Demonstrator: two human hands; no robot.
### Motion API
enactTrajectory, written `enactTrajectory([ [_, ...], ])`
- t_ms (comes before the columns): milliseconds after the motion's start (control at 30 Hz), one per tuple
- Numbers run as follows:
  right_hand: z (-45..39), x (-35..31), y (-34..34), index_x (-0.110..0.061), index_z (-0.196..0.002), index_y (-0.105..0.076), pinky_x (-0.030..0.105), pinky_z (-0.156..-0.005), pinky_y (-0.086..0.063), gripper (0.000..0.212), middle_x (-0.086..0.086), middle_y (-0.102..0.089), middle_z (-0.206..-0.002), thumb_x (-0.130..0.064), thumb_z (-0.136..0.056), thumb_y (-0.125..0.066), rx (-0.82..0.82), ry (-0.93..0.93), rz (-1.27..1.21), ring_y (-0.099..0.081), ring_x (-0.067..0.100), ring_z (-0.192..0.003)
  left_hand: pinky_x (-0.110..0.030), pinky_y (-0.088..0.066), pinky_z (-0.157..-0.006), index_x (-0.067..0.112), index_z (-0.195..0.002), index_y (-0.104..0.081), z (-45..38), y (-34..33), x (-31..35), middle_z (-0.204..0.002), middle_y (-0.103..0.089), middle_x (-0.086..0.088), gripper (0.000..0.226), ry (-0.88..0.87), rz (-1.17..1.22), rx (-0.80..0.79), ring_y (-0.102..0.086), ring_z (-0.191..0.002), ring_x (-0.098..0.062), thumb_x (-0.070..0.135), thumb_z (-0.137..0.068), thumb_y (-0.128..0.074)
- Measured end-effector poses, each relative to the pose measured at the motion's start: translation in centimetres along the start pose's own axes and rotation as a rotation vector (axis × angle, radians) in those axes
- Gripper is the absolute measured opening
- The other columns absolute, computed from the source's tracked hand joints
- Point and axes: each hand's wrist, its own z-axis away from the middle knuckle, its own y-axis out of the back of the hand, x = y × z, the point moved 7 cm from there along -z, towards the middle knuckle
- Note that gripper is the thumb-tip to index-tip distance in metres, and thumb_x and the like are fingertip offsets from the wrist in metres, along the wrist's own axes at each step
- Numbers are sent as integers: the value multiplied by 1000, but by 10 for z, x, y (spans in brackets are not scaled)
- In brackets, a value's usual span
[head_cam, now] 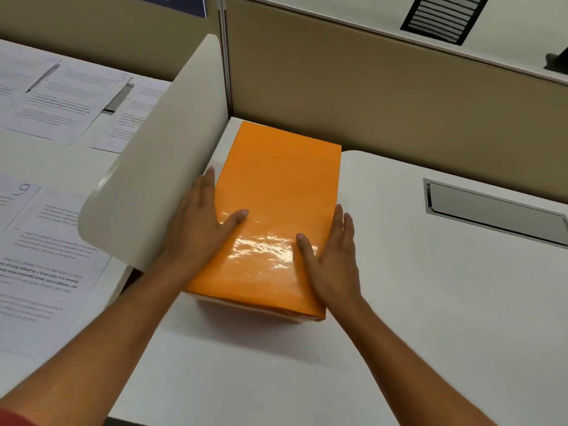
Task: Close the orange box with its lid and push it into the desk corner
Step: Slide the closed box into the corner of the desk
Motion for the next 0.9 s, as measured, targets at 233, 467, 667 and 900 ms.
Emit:
enactTrajectory([
  [233, 39, -29, -31, -37, -165, -13, 60, -127, -5, 76, 0, 1, -176, -73, -98, -20, -111, 316, 381, 15, 25, -160, -56, -9, -131, 32, -168, -19, 42, -30, 19, -179, -7, 0, 83, -296, -306, -128, -1, -165, -27, 75, -98, -7],
  [467, -7, -54, -49, -36, -165, -12, 61, -126, -2, 78, 3, 0, -176, -74, -97, -18, -85, 303, 429, 12, 29, -161, -56, -6, -131, 32, -167, -22, -14, -23, 6, -178, -11, 0, 77, -321, -332, -87, -4, -165, -28, 72, -102, -14],
  [667, -69, -83, -62, -34, -165, -17, 63, -125, -5, 77, 6, -5, -176, -72, -98, -23, -66, 309, 403, 6, 32, -161, -56, -10, -130, 31, -167, -25, -81, -7, 3, -178, -15, -1, 75, -318, -333, -84, -8, -164, -29, 69, -102, -22],
  [900, -117, -104, -74, -32, -164, -21, 65, -125, -7, 77, 7, -11, -175, -71, -98, -24, -36, 332, 416, 0, 35, -160, -56, -11, -131, 31, -167, -25, -130, 2, -2, -177, -16, -3, 74, -320, -329, -77, -10, -164, -30, 68, -103, -24],
])
